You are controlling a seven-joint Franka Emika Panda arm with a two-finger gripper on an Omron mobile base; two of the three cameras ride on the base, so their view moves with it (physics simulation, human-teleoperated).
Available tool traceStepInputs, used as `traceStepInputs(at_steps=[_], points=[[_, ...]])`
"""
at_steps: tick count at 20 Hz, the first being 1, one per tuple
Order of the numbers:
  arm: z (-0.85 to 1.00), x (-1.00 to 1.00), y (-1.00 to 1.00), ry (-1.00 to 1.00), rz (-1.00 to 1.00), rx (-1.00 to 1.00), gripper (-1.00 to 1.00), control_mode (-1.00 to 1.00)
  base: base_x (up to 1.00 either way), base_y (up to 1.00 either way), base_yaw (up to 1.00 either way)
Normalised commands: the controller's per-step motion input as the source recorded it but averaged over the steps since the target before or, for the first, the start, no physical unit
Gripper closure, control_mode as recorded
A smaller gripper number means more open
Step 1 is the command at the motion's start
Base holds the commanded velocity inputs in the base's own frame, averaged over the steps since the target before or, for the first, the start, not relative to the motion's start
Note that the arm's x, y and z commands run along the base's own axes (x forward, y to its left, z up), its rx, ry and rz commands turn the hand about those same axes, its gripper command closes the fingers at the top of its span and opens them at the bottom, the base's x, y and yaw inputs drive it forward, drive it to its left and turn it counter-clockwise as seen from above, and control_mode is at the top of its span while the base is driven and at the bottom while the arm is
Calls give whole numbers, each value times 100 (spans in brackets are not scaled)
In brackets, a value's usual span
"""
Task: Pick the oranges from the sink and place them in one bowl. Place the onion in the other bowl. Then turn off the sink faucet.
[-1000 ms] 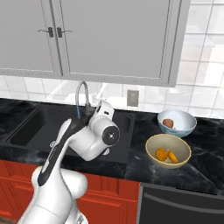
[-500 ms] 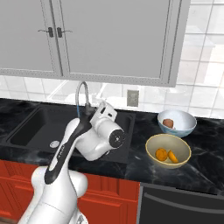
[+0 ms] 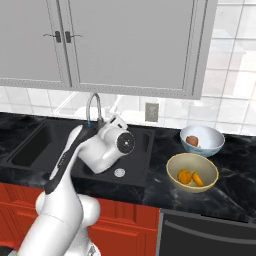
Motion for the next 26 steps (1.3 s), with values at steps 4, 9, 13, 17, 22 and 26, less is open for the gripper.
traceStepInputs(at_steps=[4, 9, 13, 17, 22, 26], points=[[0, 15, 10, 25, 0, 10, -100, -100, 0, 0, 0], [0, 15, 10, 17, 0, 13, -100, -100, 0, 0, 0], [-1, 13, 6, 11, 0, 16, -100, -100, 0, 0, 0], [-7, 1, 8, 2, 0, 11, -100, -100, 0, 0, 0], [-14, 0, 4, 0, -3, 9, -100, -100, 0, 0, 0], [-11, 0, 10, 0, -8, 1, -100, -100, 0, 0, 0]])
